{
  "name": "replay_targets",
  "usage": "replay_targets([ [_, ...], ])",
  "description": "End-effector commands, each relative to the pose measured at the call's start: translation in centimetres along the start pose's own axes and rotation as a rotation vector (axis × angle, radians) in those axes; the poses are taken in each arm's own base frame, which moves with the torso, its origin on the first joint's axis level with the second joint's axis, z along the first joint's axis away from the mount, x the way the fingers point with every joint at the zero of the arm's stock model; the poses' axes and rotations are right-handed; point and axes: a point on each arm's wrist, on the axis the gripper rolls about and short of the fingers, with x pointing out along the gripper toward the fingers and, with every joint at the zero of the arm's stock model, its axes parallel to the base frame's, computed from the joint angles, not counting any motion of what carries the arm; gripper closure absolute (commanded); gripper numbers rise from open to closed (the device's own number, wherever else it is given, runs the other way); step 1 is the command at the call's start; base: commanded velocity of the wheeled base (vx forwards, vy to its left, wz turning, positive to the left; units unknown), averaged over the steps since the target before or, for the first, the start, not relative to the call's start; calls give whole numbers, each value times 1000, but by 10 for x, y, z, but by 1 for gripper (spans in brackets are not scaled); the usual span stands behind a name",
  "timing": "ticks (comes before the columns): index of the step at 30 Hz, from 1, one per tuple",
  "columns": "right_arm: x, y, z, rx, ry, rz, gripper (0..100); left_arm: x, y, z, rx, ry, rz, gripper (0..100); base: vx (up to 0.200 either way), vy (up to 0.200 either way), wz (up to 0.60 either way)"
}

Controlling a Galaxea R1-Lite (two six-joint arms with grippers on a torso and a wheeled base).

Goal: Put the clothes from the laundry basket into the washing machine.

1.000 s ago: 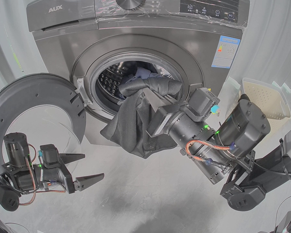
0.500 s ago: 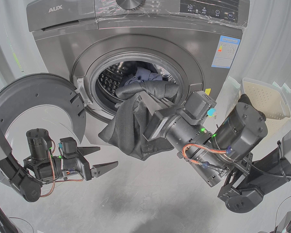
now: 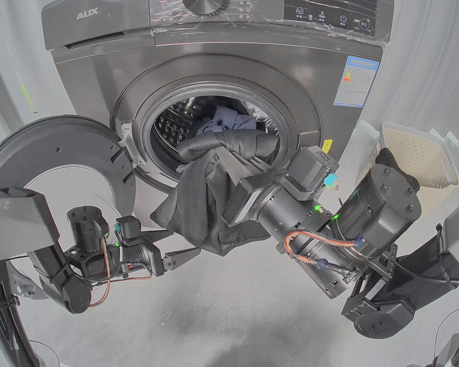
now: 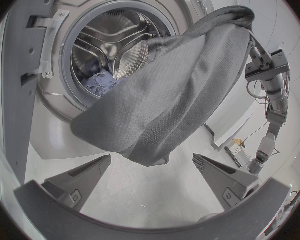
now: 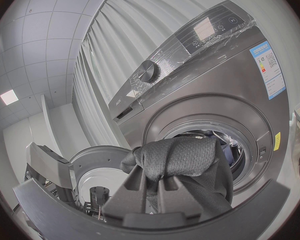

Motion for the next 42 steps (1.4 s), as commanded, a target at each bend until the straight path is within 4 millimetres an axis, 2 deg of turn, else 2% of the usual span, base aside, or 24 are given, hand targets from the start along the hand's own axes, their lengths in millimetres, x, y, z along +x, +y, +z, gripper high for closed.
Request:
replay_targets([
  [1,0,1,0,1,-1,2,100,11,8,-7,-5,6,-2,0,0,0,0],
  [14,-2,3,-1,3,4,9,100,41,13,-13,-10,-78,-33,0,0,0,0],
  [22,-2,3,-2,3,5,9,100,50,3,-17,-8,-64,-69,0,0,0,0],
  [29,-2,3,-2,3,10,8,100,51,2,-10,11,-91,-54,0,0,0,0],
  [30,-2,2,-2,2,9,6,100,51,2,-10,11,-93,-48,100,0,0,0],
  [38,-2,2,-3,3,14,6,100,49,2,-10,14,-94,-40,100,0,0,0],
  [42,-2,-1,-4,0,13,-2,100,34,-11,1,22,-107,-48,100,0,0,0],
])
